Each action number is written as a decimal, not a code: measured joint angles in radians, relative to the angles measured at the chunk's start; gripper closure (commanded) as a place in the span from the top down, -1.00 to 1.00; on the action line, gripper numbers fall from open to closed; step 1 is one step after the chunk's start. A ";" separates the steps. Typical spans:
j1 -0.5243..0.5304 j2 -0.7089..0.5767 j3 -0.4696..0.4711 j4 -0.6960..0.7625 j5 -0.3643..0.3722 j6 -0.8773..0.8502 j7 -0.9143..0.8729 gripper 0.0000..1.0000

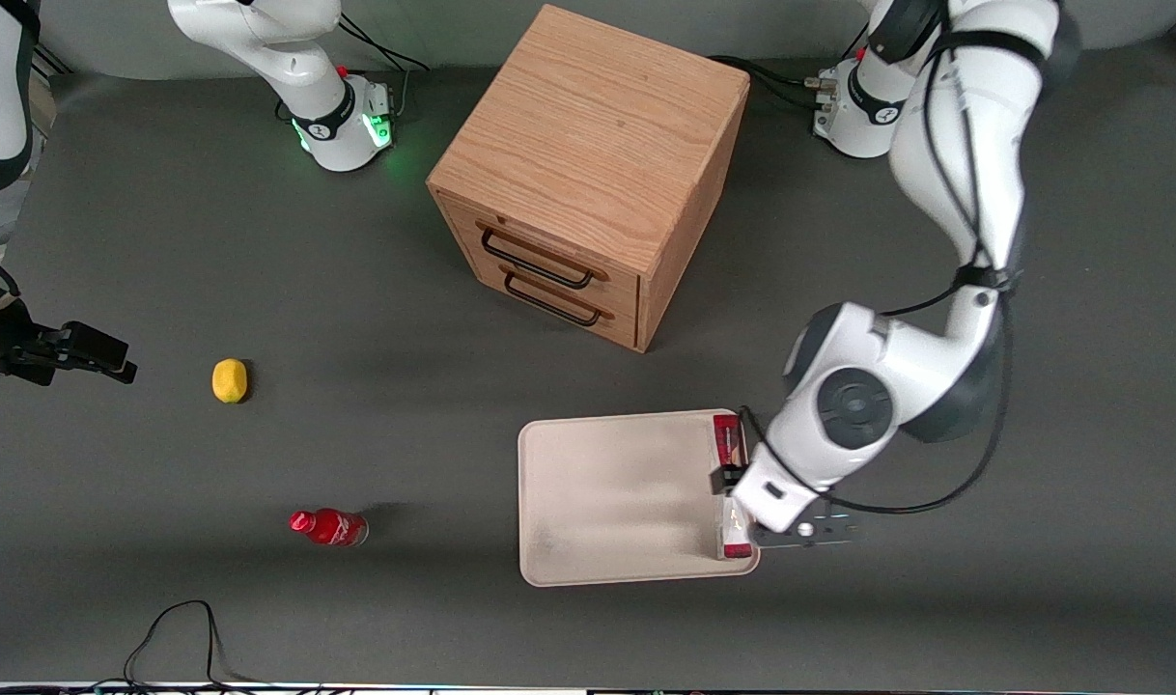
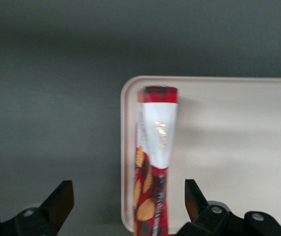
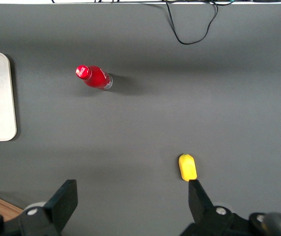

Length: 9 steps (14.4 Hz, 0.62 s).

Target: Place red cookie box on tray

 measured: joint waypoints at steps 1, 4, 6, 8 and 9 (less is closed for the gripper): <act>0.033 -0.064 0.004 -0.043 -0.027 -0.017 0.011 1.00; 0.143 -0.273 0.010 -0.176 -0.072 -0.144 0.112 1.00; 0.198 -0.406 0.021 -0.262 -0.078 -0.240 0.206 1.00; 0.219 -0.531 0.046 -0.348 -0.080 -0.299 0.268 1.00; 0.226 -0.591 0.055 -0.393 -0.080 -0.317 0.285 1.00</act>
